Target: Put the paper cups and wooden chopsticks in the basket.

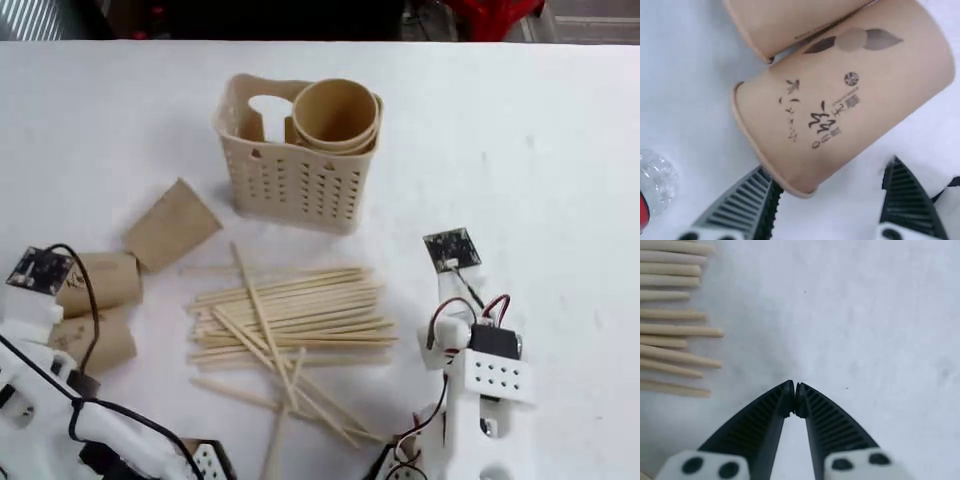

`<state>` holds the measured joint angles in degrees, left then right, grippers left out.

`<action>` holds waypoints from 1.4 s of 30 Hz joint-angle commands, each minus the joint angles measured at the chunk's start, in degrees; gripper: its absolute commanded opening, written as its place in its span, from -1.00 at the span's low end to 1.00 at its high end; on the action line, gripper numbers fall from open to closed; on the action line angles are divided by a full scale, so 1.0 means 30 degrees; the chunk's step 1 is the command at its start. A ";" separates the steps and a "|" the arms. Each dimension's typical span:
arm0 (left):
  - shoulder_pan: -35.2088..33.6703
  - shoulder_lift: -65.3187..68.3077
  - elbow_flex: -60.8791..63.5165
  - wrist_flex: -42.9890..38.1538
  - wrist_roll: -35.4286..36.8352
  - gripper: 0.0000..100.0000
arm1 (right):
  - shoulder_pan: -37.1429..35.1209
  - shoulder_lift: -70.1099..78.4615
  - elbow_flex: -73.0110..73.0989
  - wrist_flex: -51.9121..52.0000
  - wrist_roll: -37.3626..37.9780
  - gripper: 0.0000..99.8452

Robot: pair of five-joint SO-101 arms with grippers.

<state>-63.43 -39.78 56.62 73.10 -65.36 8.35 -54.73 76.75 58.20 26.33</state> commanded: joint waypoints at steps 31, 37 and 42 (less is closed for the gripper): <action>1.4344 -0.0308 -0.4747 0.2579 1.0432 -0.38 | -0.0103 0.0073 0.0147 -0.0835 -0.0117 -0.96; 1.7333 -0.0161 -0.4718 0.2579 1.1927 -0.38 | -0.0073 0.0073 0.0586 -0.1626 -0.0147 -0.96; 1.8300 -0.0190 -0.3399 0.1934 1.2015 -0.58 | -0.0073 0.0073 0.0586 -0.1626 -0.0147 -0.96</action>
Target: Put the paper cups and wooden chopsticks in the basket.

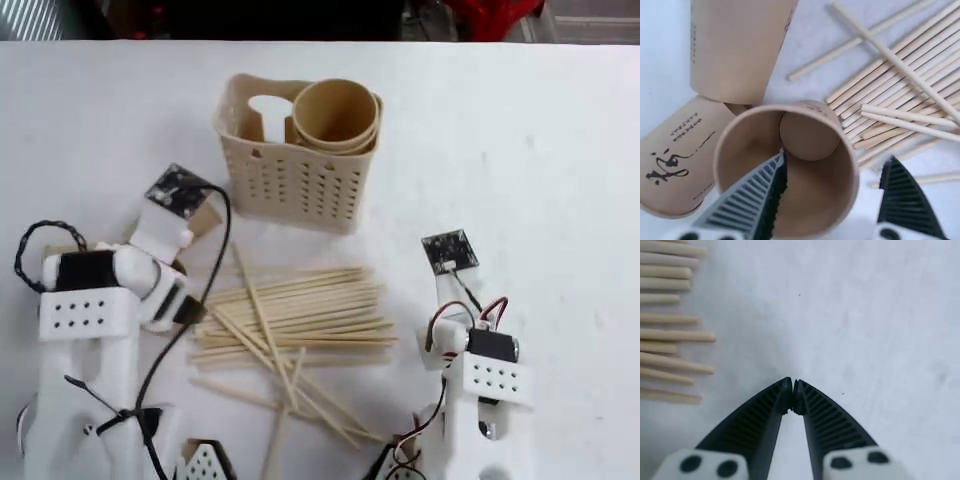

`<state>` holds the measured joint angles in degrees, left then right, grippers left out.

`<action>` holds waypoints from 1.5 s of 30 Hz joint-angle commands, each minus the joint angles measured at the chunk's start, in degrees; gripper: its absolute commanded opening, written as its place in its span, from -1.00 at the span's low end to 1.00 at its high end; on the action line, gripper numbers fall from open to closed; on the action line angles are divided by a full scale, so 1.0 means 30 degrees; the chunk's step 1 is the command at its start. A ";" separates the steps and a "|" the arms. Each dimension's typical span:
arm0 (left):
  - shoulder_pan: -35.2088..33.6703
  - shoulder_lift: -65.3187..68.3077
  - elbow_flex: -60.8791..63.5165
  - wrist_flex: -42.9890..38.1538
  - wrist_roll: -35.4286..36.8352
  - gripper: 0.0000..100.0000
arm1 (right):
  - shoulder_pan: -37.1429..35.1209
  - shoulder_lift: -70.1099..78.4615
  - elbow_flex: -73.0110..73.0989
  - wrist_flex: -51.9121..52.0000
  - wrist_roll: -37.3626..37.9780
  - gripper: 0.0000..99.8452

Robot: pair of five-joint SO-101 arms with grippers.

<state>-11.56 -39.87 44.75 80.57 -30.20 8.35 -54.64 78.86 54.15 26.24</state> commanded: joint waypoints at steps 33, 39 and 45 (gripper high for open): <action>0.6930 -0.0044 -1.9165 0.0645 0.5333 -0.96 | -0.0190 0.0044 0.0059 -0.0308 0.0029 -0.96; 0.8454 0.4821 -2.0806 -0.0850 0.7531 -0.96 | -0.0073 0.0044 0.0088 -0.1011 0.0029 -0.96; 1.0300 1.2557 -2.9363 0.3194 0.8000 -0.96 | -0.0132 0.0044 0.0088 -0.1099 0.0029 -0.96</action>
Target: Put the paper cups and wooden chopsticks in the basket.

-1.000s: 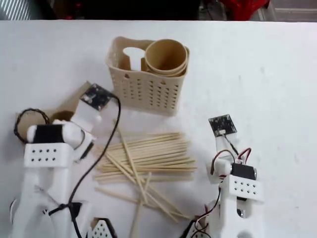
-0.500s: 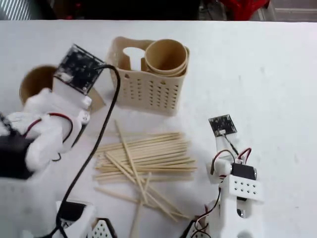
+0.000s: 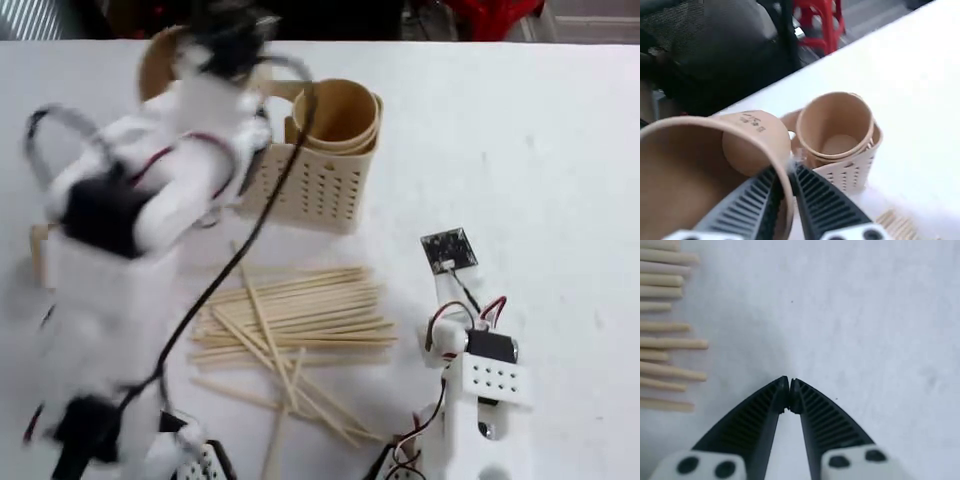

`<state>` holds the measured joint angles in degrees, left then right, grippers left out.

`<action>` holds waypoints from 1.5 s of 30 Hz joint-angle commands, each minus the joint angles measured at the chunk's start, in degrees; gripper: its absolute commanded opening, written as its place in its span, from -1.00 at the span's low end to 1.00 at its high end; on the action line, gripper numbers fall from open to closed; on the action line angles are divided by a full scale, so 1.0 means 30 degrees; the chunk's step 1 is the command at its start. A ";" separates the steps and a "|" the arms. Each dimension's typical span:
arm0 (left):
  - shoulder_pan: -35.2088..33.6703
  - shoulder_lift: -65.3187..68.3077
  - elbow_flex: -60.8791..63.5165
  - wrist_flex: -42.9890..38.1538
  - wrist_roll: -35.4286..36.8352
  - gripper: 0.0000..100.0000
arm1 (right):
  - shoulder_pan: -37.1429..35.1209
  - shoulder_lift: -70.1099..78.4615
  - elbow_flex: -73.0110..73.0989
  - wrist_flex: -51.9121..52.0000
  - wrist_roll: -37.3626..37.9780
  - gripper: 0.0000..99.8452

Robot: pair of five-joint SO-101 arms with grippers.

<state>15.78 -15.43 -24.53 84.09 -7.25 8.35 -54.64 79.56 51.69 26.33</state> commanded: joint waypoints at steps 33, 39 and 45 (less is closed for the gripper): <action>0.4527 1.7451 -1.9429 0.5832 -0.1143 -0.95 | -0.0161 0.0044 -0.0147 -0.0308 0.0000 -0.96; 0.4440 1.6454 -1.9311 0.5949 -0.1260 -0.95 | -0.0161 0.0044 -0.0147 -0.0308 0.0000 -0.96; 0.4381 1.5634 -1.9194 0.6125 -0.1143 -0.95 | -0.0161 0.0044 -0.0147 -0.0308 0.0000 -0.96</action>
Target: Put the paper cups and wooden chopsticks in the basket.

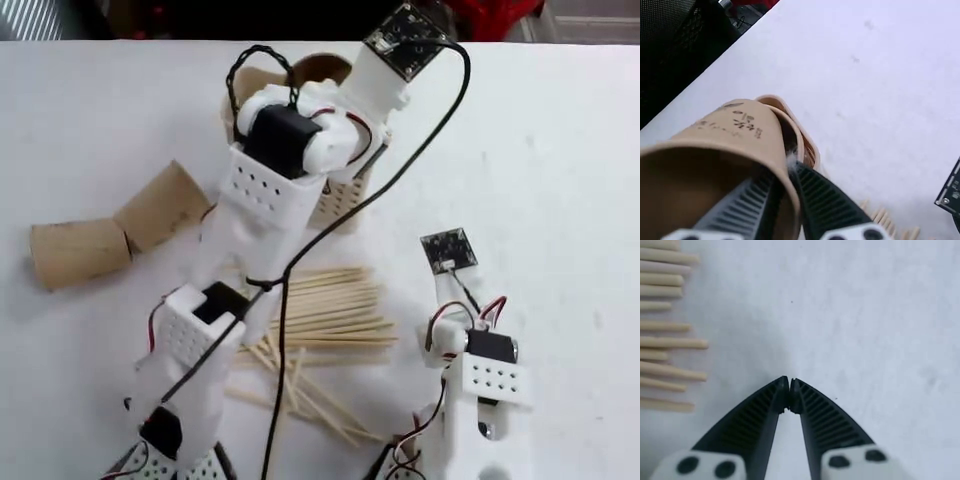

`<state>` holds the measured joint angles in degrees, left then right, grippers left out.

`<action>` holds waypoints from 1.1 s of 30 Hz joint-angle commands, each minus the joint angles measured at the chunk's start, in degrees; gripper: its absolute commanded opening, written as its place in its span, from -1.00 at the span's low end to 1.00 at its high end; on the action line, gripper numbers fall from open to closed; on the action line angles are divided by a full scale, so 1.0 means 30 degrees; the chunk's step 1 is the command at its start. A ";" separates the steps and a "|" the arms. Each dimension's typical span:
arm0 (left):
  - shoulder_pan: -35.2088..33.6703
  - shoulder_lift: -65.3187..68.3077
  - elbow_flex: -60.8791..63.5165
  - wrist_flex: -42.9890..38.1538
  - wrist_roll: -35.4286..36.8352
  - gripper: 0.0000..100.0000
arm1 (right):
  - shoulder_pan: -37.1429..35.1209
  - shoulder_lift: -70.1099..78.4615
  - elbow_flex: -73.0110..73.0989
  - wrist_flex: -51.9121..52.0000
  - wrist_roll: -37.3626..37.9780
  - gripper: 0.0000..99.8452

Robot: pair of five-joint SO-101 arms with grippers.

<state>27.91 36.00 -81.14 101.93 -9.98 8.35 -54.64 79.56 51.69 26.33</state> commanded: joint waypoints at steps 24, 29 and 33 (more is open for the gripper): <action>-0.1744 -0.5993 0.6828 -0.2579 -0.0381 -0.69 | -0.0190 0.0044 0.0527 -0.1480 0.0029 -0.96; -0.1978 -0.6198 0.6623 -0.2755 -0.0381 -0.66 | -0.0190 0.0044 0.0527 -0.1509 0.0029 -0.96; -0.1978 -0.6168 0.5451 -0.2755 -0.0352 -0.66 | -0.0190 0.0044 0.0527 -0.1509 0.0029 -0.96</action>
<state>22.81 21.05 -60.48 94.64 -10.68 8.35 -54.64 81.41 48.18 26.33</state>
